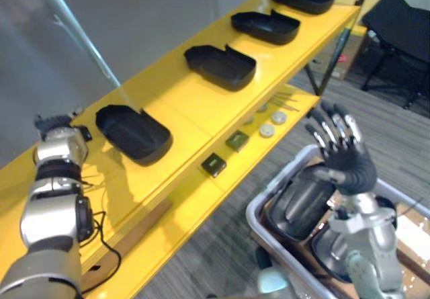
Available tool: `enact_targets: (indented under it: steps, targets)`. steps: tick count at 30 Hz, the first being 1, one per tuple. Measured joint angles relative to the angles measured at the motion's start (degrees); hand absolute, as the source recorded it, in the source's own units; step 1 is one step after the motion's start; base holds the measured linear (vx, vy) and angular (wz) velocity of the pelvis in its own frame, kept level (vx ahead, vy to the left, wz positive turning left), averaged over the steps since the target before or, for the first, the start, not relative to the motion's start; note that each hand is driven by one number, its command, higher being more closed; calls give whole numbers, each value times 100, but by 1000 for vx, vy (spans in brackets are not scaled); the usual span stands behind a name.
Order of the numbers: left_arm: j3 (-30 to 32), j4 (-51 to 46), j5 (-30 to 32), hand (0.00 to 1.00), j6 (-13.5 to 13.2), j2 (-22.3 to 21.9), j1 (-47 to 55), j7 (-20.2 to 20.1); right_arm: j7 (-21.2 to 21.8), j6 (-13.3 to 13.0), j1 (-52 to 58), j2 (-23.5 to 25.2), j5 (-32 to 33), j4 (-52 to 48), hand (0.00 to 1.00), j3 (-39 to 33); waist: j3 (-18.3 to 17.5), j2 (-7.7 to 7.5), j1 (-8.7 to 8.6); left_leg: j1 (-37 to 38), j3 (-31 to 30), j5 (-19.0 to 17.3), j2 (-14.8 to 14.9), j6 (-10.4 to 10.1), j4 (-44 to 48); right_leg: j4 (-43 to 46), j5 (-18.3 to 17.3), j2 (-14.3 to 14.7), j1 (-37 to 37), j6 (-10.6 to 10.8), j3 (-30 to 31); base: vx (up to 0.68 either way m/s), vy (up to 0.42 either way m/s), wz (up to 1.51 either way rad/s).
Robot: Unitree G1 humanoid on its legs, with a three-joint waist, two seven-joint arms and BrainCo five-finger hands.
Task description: Walk over and take plastic housings, then place them on the shelf
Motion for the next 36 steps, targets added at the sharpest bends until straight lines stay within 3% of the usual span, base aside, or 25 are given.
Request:
enact_targets:
  steps: [3, 4, 8, 10, 13, 15, 16, 18, 19, 25, 29, 32, 35, 36]
  targets:
    - [-122, -297, 285, 0, -29, 222, -277, 235, -358, 1, -114, 33, -4, 229, 0, 202, -5, 4, 89, -58, -106, 15, -7, 8, 0, -1, 0, -23, 1, 0, -107, -24, -26, 23]
    - [-142, -508, 297, 0, -207, 303, -318, 409, -548, 2, -120, 60, -114, 239, 0, 313, -19, 6, 193, -51, -138, 28, -5, 12, 0, -4, 0, -28, 45, -1, -166, -28, -32, 19]
    - [-140, -1024, 521, 0, -556, 294, -53, 853, -774, -1, -182, 60, -564, 258, 0, 413, -115, -50, 292, -59, -429, 96, -2, 30, -3, -5, -1, -57, 185, -2, -462, -33, -32, 35]
    - [72, -2023, 669, 0, -931, 291, 750, 1222, -949, -17, -274, 76, -779, 459, 0, 413, -271, -85, 467, -58, -542, 122, -1, 32, -29, -5, -1, -58, 226, -1, -573, -46, -36, 24]
    - [670, -3193, 717, 0, -1308, 247, 1697, 1432, -1075, -101, -273, 87, -784, 496, 0, 353, -324, -117, 515, -47, -777, 182, -16, 57, -37, -6, -1, -93, 380, -1, -842, -60, -26, 47]
    - [1442, -4533, 588, 0, -1789, -148, 2730, 1379, -1141, -107, -257, 146, -785, 498, 0, 224, -479, -151, 689, -66, -942, 239, -42, 68, -71, -8, -5, -111, 423, -2, -1016, -76, -32, 41]
    - [1874, -5648, 345, 0, -2136, -670, 3591, 1160, -1153, -117, -232, 255, -793, 498, 0, 31, -564, -168, 830, -59, -1066, 277, -62, 75, -83, -11, -18, -123, 511, -17, -1158, -69, -31, 43]
    - [2131, -6703, 213, 0, -2460, -1292, 4554, 918, -1140, -126, -188, 380, -799, 497, 0, -153, -679, -219, 964, -56, -1207, 343, -98, 91, -151, -15, -49, -153, 560, -46, -1313, -48, -13, 31]
    - [2392, -8664, -37, 0, -4483, -3096, 6824, -218, -648, -338, -160, 742, -1239, 425, 0, -669, -783, -708, 1250, 35, -1205, 530, 90, -76, -415, -13, -342, -68, 785, -54, -1866, -15, -4, 11]
    - [2397, -8417, -37, 0, -4512, -3117, 6862, -219, -635, -366, -92, 761, -1227, 431, 0, -683, -688, -675, 1249, 29, -1212, 530, 89, -75, -390, 5, -342, -103, 780, -54, -1866, 0, 0, 0]
    - [2442, -7361, -55, 0, -4508, -3564, 7000, 58, -471, -480, 10, 1085, -756, 617, 0, -970, -127, -615, 1241, -327, -1301, 404, 89, -27, 117, 985, -700, -261, 286, -73, -1766, -90, 16, 7]
    - [2422, -6324, -245, 0, -4507, -3920, 7147, 759, -506, -595, 204, 1323, -491, 764, 0, -1103, 390, -762, 1238, -792, -1621, 79, 102, -18, 836, 1660, -1096, -410, 49, -57, -1930, -123, -16, 37]
    - [2456, -5127, -346, 0, -4507, -4186, 7276, 1510, -519, -801, 191, 1346, -319, 767, 0, -1121, 542, -827, 1343, -1273, -1816, 19, 125, -57, 1108, 1891, -1254, -447, -276, -72, -2077, -87, -41, 45]
    - [2510, -4630, -512, 0, -4506, -4257, 7297, 1926, -518, -829, 133, 1340, -301, 768, 0, -1195, 613, -834, 1415, -1451, -1825, 18, 173, -57, 1174, 1886, -1257, -438, -369, -71, -2138, 1, -36, 28]
